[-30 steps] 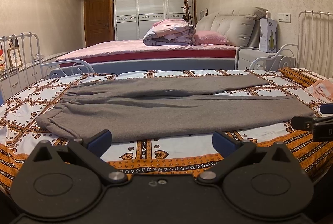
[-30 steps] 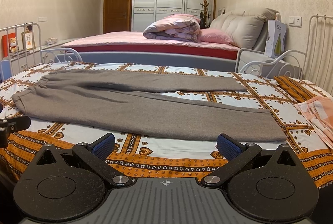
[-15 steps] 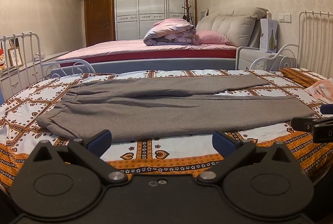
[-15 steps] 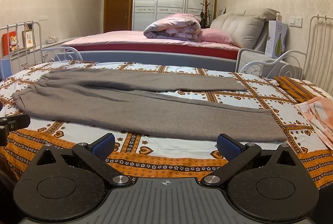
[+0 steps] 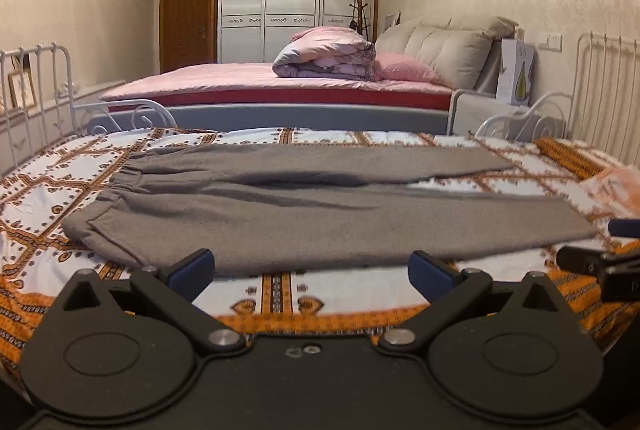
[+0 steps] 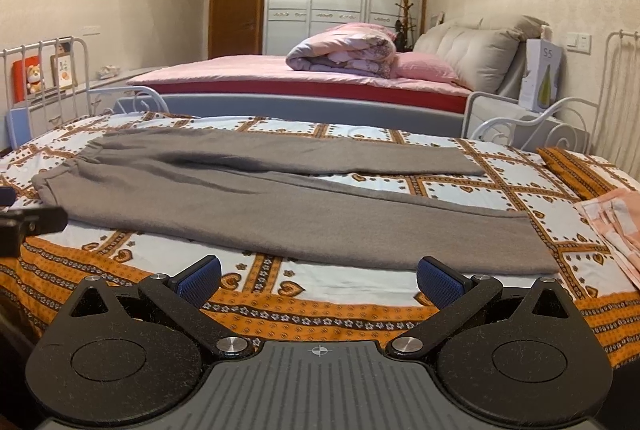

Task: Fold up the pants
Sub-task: 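Lower left tool to the waistband while right tool reaches the leg cuffs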

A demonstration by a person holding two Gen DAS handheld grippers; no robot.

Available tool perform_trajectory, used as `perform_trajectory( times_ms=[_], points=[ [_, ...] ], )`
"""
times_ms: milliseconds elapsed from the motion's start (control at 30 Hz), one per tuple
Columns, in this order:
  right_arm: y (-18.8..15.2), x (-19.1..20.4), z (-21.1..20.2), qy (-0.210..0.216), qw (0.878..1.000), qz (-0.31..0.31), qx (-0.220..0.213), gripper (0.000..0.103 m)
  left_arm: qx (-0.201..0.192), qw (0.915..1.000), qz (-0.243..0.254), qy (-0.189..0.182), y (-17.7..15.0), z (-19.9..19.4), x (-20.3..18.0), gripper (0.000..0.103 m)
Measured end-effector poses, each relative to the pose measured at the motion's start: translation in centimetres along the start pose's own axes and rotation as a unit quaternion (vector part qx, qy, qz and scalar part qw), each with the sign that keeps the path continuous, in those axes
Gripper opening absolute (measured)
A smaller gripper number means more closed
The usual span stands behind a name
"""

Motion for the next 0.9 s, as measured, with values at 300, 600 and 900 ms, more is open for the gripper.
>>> perform_trajectory(
  times_ms=[300,600,900],
  points=[
    [4.7,0.6,3.4,0.047,0.999,0.014,-0.009,0.103,0.011,0.9998,0.013,0.01,4.5,4.5,5.4,0.097],
    [13.6,4.8,14.3,0.099,0.995,-0.02,-0.015,0.103,0.033,0.9954,-0.01,0.089,10.2,11.8,18.1,0.096],
    [18.8,12.1,30.1,0.152,0.984,-0.093,0.001,0.079,0.098,0.9858,-0.068,0.118,12.5,21.6,34.2,0.066]
  ],
)
Point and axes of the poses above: each gripper's, at about its wrist camera, not at the fingertips, and z roughly the way its jaws point, x to its left, y to its top, the point moved 2 cm from there along z, roughly the way its jaws point, and after that the axes turned 13 degrees about -y, right-handed, at the moved point
